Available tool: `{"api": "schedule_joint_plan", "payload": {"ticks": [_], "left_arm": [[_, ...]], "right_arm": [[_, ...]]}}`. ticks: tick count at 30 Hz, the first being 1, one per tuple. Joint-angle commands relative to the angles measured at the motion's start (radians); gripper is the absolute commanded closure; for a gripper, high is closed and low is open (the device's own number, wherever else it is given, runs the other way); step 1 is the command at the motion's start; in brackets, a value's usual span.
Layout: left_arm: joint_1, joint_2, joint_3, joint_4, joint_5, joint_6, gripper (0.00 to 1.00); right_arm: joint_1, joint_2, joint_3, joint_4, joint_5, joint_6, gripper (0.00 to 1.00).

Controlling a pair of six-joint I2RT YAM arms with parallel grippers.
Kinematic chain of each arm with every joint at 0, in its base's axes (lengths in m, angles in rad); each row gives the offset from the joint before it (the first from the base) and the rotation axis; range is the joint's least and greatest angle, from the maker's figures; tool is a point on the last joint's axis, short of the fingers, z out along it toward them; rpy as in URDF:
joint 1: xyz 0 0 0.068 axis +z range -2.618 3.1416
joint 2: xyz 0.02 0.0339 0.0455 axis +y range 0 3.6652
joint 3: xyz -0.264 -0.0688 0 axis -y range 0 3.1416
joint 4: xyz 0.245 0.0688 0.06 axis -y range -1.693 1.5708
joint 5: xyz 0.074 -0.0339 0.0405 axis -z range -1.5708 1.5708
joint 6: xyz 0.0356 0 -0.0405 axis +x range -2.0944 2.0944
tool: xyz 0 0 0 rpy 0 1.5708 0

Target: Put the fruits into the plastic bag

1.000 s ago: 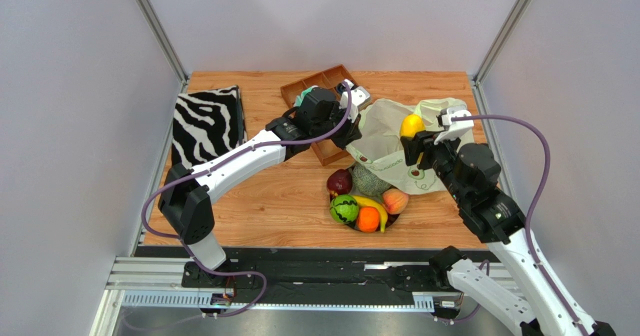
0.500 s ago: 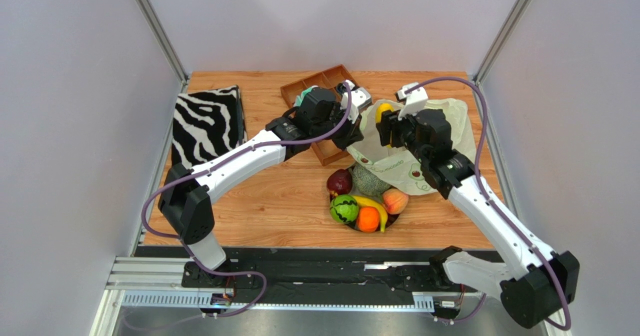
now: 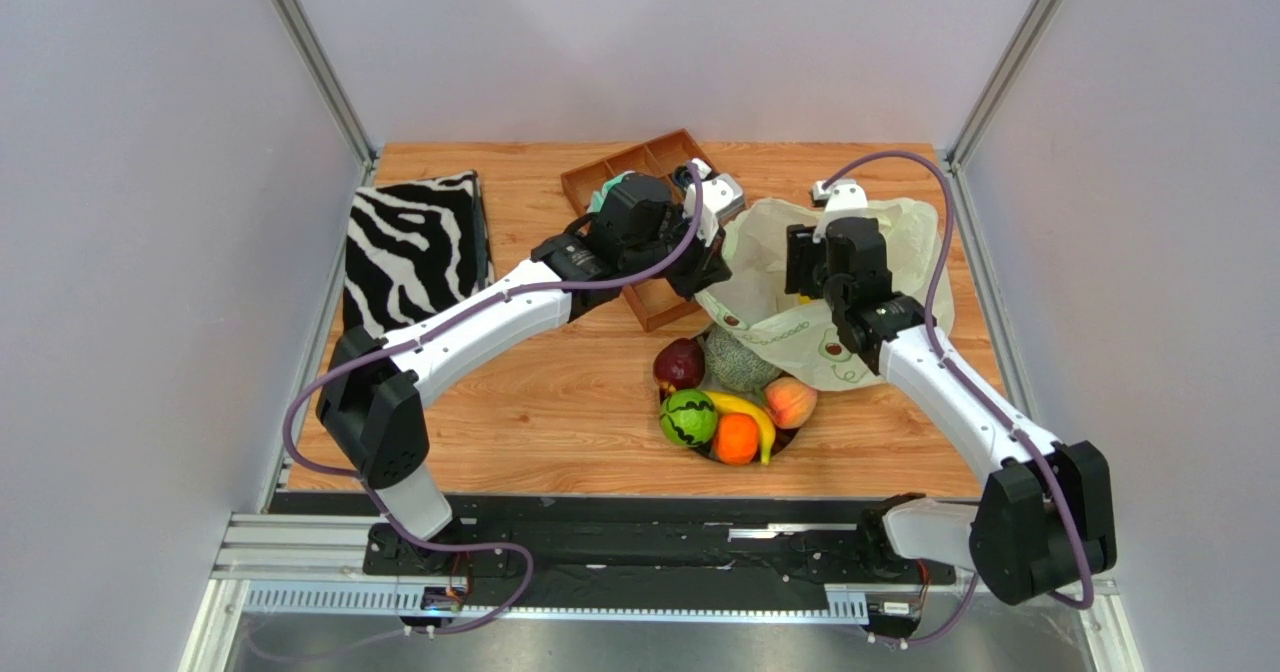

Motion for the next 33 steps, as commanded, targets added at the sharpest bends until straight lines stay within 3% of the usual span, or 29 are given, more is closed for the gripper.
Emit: {"api": "schedule_joint_plan", "payload": {"ticks": [1,6,13,21,24,27,28,29,33], "left_arm": [[0.004,-0.038,0.017,0.046,0.043,0.015,1.0],[0.004,-0.045,0.011,0.058,0.068,0.02,1.0],[0.004,-0.055,0.009,0.048,0.0,0.035,1.0],[0.004,-0.032,0.013,0.046,0.023,0.021,1.0],[0.002,-0.015,0.016,0.045,0.036,0.01,1.0],[0.002,-0.008,0.017,0.045,0.037,0.007,1.0],[0.002,-0.006,0.017,0.046,0.039,0.007,1.0],[0.002,-0.008,0.017,0.043,0.039,0.007,1.0],[0.002,-0.009,0.017,0.043,0.039,0.009,1.0]], "right_arm": [[-0.074,0.057,0.012,0.0,0.093,0.072,0.62],[-0.194,0.134,0.062,-0.068,0.136,0.119,0.63],[-0.364,0.165,0.107,-0.162,0.248,0.139,0.63],[-0.383,0.154,0.078,-0.157,0.242,0.154,0.61],[-0.383,0.159,0.062,-0.154,0.234,0.173,0.55],[-0.383,0.162,0.061,-0.16,0.214,0.185,0.41],[-0.383,0.16,0.065,-0.163,0.208,0.188,0.3],[-0.383,0.16,0.07,-0.166,0.185,0.188,0.25],[-0.383,0.146,0.078,-0.166,0.128,0.205,0.15]]}}
